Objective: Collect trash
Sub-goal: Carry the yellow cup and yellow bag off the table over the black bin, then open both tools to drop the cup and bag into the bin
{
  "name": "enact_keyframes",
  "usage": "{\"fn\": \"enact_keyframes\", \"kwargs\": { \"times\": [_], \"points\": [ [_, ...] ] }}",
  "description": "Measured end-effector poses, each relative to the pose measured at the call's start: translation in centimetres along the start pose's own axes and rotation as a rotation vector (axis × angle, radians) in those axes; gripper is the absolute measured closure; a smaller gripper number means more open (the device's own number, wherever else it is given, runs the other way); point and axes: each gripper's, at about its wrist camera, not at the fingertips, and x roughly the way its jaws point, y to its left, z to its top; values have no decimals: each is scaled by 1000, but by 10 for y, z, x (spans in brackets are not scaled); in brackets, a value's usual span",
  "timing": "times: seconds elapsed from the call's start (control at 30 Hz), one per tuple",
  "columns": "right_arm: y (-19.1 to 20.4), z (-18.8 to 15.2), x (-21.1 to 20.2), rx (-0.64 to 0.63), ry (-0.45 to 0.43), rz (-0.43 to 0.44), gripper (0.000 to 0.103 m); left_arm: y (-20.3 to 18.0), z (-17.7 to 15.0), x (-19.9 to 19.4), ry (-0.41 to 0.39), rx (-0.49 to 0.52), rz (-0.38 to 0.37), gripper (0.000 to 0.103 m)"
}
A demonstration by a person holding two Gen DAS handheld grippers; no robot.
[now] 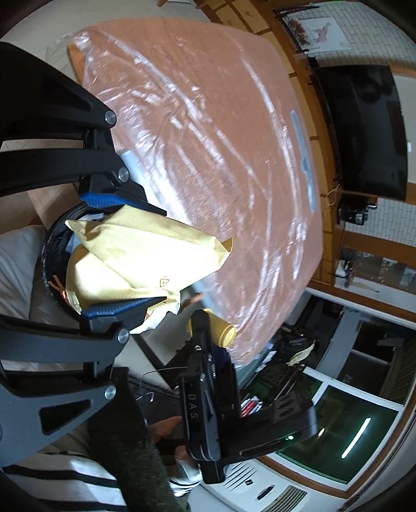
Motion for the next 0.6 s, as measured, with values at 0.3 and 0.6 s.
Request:
{"fn": "enact_keyframes", "kwargs": {
  "times": [0.3, 0.6],
  "points": [
    [2, -20, 12, -2, 53, -9, 66, -3, -21, 30, 77, -1, 20, 57],
    [-5, -31, 35, -11, 96, -34, 66, -4, -35, 62, 149, 29, 109, 57]
  ]
}}
